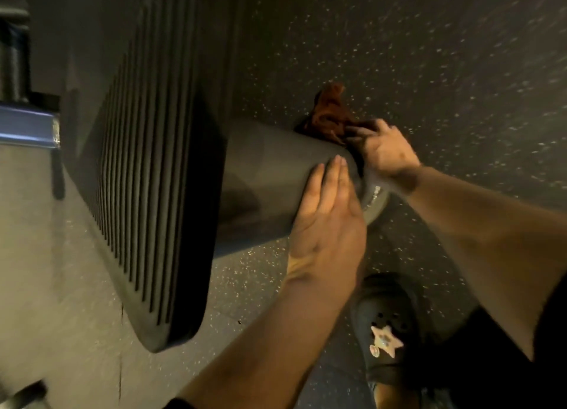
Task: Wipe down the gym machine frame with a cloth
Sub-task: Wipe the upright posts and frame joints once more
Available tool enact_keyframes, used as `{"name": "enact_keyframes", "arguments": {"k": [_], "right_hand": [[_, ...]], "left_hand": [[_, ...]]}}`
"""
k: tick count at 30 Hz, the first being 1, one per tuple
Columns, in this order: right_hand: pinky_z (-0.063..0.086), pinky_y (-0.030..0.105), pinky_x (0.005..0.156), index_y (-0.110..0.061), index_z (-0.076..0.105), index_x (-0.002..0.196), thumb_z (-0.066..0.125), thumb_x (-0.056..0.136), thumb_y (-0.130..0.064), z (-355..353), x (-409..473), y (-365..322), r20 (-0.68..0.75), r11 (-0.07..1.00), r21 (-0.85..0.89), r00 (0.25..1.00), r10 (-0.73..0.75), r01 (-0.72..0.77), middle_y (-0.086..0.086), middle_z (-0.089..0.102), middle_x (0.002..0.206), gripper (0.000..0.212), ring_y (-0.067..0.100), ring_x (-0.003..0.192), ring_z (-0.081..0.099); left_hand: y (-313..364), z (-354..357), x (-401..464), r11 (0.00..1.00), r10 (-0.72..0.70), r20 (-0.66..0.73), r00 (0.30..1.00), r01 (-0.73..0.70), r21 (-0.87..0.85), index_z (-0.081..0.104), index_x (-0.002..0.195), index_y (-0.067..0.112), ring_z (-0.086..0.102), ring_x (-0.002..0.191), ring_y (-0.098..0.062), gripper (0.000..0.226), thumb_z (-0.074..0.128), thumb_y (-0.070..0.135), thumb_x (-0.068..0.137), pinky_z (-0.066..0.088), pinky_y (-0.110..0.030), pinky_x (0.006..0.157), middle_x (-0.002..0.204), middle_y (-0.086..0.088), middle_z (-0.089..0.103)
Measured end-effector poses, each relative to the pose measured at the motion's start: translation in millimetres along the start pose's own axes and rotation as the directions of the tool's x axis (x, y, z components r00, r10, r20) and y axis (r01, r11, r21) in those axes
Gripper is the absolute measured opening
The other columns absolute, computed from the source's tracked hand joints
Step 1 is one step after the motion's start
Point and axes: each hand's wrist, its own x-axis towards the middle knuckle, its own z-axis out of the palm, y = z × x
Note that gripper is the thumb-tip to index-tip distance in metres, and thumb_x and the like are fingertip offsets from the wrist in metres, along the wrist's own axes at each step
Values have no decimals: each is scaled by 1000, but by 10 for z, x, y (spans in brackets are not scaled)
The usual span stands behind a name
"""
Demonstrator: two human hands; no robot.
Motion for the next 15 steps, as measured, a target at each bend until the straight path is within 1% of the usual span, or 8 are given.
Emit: {"name": "enact_keyframes", "arguments": {"k": [2,3,6,9,11,12,13,15], "right_hand": [[32,38,101,-15,43,143,48,91,-11,96,-325,-70,-140,995,-12,985,98,-101,4,40,150,53,33,126,34],[30,37,103,-10,40,144,47,92,-10,195,-477,-149,-162,984,58,971,174,-166,8,40,148,53,33,124,34],[31,37,104,-3,36,142,44,95,-6,415,-790,-373,-126,918,206,921,370,-340,17,36,143,48,35,122,35],[37,38,103,-1,39,136,53,89,2,525,-858,-441,-17,729,517,846,533,-449,16,36,138,49,36,118,41],[39,38,105,-1,43,134,55,88,3,486,-897,-467,202,477,694,781,591,-540,15,41,135,48,36,121,45],[43,39,101,-1,45,133,53,89,5,429,-938,-485,338,273,774,739,583,-570,15,46,132,45,35,121,48],[48,40,94,-1,48,132,49,89,8,360,-997,-512,430,67,836,726,537,-545,15,52,126,43,33,117,53],[54,33,78,-6,52,132,45,89,15,85,-1166,-621,430,-245,903,773,467,-354,11,62,116,48,27,109,60]], "left_hand": [[26,-72,11,998,-54,8,998,54,-11,4,150,-3,-13,148,-33,67,29,28,96,-29,-48,104,160,-23,-7],[21,-81,9,999,-51,4,999,51,6,3,151,-2,-15,148,-33,70,33,31,97,-30,-47,104,160,-22,-7],[4,-88,-18,999,-41,57,998,40,16,3,151,-1,-15,148,-30,71,35,32,98,-27,-46,104,161,-19,-7],[-20,-158,-107,1000,5,77,997,-6,5,6,151,-1,-13,149,-29,73,41,33,97,-25,-44,107,161,-18,-3],[-45,-225,-186,1000,25,135,991,-25,2,7,151,0,-14,148,-28,74,45,32,97,-24,-43,110,161,-17,-3],[-55,-284,-233,999,35,170,985,-36,2,9,152,0,-15,148,-28,73,46,30,96,-22,-43,113,161,-17,-3],[-51,-376,-269,999,38,182,983,-36,-17,10,152,0,-17,148,-28,72,47,28,96,-19,-42,115,162,-17,-3],[-50,-571,-373,996,47,141,989,-35,-86,12,152,3,-20,147,-23,68,44,23,96,-14,-38,117,162,-14,-2]]}}
